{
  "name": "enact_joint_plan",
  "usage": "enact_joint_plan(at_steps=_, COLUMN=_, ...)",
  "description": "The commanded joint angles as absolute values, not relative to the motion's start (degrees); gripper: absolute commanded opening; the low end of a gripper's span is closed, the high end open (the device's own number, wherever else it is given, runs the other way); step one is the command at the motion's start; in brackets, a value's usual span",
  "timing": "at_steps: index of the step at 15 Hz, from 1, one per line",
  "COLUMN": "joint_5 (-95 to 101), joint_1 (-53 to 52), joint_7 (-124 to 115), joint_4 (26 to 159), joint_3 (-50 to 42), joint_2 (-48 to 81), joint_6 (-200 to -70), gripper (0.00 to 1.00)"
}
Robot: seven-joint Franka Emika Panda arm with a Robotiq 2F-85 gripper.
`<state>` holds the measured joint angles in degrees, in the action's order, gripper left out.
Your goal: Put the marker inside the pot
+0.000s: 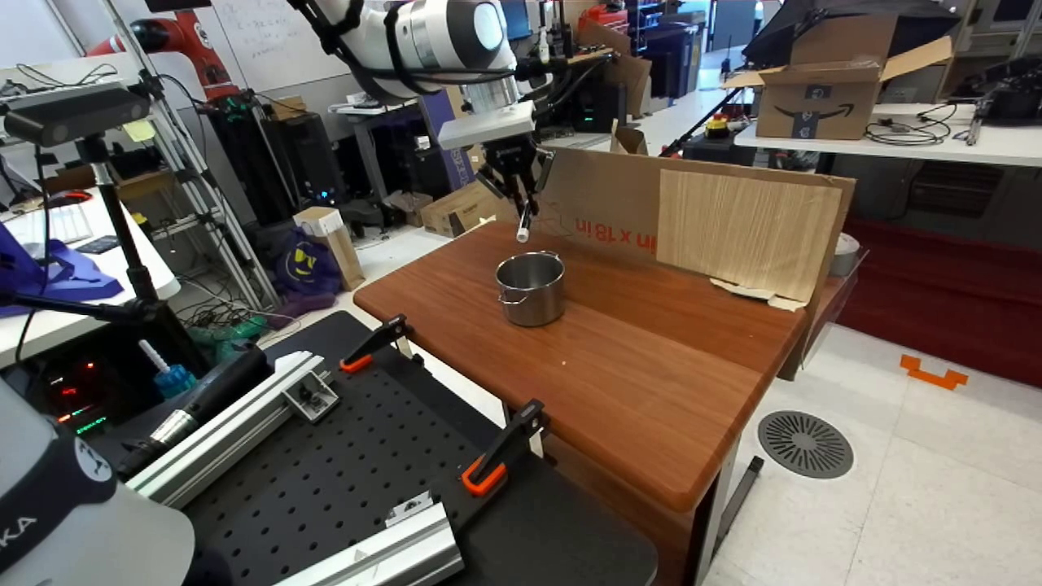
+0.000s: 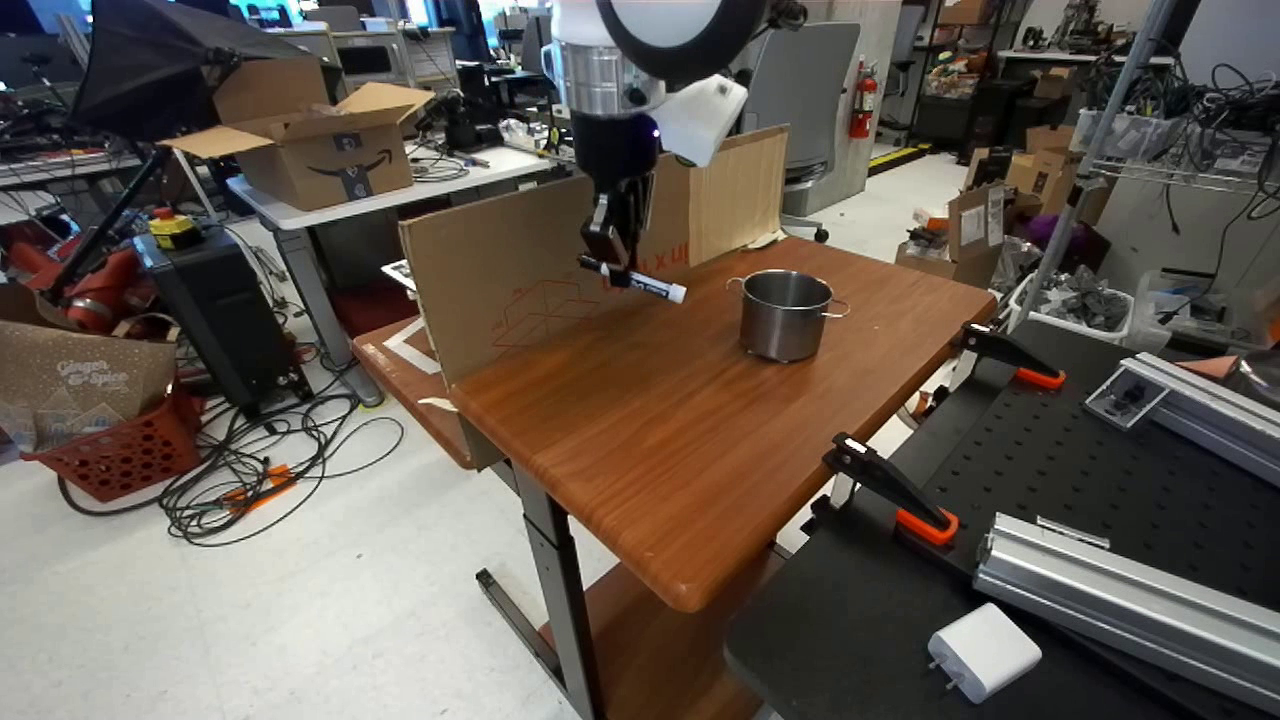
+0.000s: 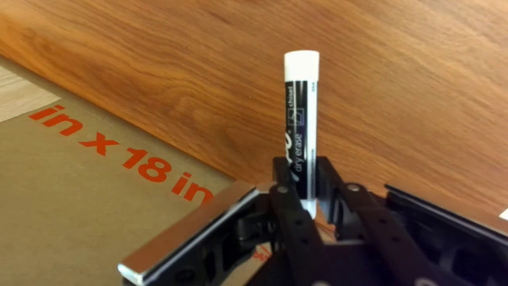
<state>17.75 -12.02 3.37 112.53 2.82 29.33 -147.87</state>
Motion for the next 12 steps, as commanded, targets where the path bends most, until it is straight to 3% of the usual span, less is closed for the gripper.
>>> enact_joint_plan(at_steps=1, joint_5=18.74, joint_1=-11.95, joint_7=0.56, joint_4=120.04, joint_3=1.67, joint_2=23.64, joint_6=-155.68, gripper=0.05)
enact_joint_plan(at_steps=12, joint_5=21.81, joint_1=-13.42, joint_7=-4.4, joint_4=135.14, joint_3=-5.12, joint_2=15.49, joint_6=-173.74, gripper=0.05)
